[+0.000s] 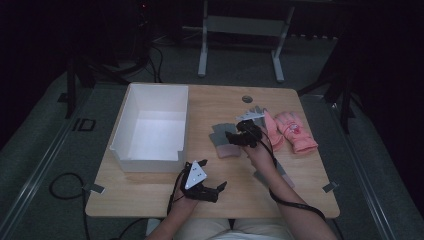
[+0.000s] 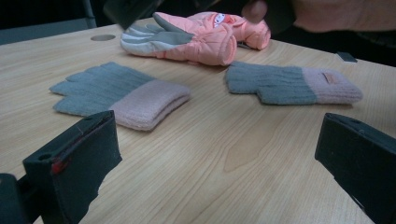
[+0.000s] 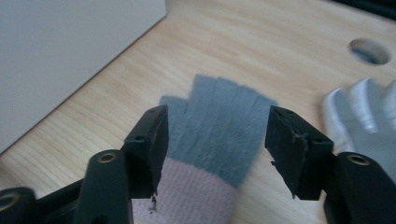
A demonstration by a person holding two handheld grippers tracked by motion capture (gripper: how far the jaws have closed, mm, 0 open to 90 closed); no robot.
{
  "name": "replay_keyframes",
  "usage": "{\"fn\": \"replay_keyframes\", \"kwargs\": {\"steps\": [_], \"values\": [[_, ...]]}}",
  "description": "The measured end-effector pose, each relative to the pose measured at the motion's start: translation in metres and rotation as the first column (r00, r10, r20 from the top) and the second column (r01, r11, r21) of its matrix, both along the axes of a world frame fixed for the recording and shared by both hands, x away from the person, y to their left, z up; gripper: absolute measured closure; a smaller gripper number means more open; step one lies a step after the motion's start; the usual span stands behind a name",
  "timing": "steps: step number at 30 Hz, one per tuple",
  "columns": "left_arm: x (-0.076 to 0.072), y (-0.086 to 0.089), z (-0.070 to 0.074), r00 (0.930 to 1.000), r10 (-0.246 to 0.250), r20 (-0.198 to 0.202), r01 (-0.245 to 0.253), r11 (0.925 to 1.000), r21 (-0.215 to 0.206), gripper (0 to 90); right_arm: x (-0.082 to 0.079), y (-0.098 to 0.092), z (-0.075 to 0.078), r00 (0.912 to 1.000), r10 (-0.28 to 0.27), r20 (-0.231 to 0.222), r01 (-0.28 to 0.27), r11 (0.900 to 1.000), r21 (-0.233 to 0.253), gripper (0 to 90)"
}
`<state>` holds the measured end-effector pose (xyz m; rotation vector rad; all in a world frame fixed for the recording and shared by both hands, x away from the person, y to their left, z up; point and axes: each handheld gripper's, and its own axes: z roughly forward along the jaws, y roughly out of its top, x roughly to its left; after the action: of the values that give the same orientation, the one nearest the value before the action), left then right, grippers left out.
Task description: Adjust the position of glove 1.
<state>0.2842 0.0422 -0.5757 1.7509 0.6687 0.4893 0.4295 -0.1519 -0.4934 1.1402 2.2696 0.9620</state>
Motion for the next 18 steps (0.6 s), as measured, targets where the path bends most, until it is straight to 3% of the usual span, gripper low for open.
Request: {"fn": "replay_keyframes", "kwargs": {"steps": [5,8,14,16,18], "values": [[0.000,0.000,0.000,0.9999,-0.012,-0.001,0.012,0.9999,-0.003,0.0,0.009,0.007,-0.015,0.9994,0.003,-0.033,-0.004,1.000,-0.024,47.3],[0.000,0.000,0.000,0.9999,-0.015,-0.001,0.015,0.9999,-0.002,0.0,0.019,0.009,-0.025,0.9943,0.026,-0.103,-0.027,1.000,-0.012,51.0],[0.000,0.000,0.000,0.9999,-0.013,-0.008,0.013,0.9999,-0.011,0.0,0.035,0.012,-0.044,0.9920,0.004,-0.126,-0.011,0.998,-0.055,53.3],[0.000,0.000,0.000,0.9998,-0.018,-0.008,0.018,0.9998,-0.013,0.0,0.038,0.014,-0.050,0.9935,-0.006,-0.113,-0.005,0.995,-0.098,53.8],[0.000,0.000,0.000,0.9997,-0.023,-0.007,0.023,0.9996,-0.013,0.0,0.041,0.013,-0.055,0.9908,-0.012,-0.135,0.000,0.996,-0.092,54.1]]}}
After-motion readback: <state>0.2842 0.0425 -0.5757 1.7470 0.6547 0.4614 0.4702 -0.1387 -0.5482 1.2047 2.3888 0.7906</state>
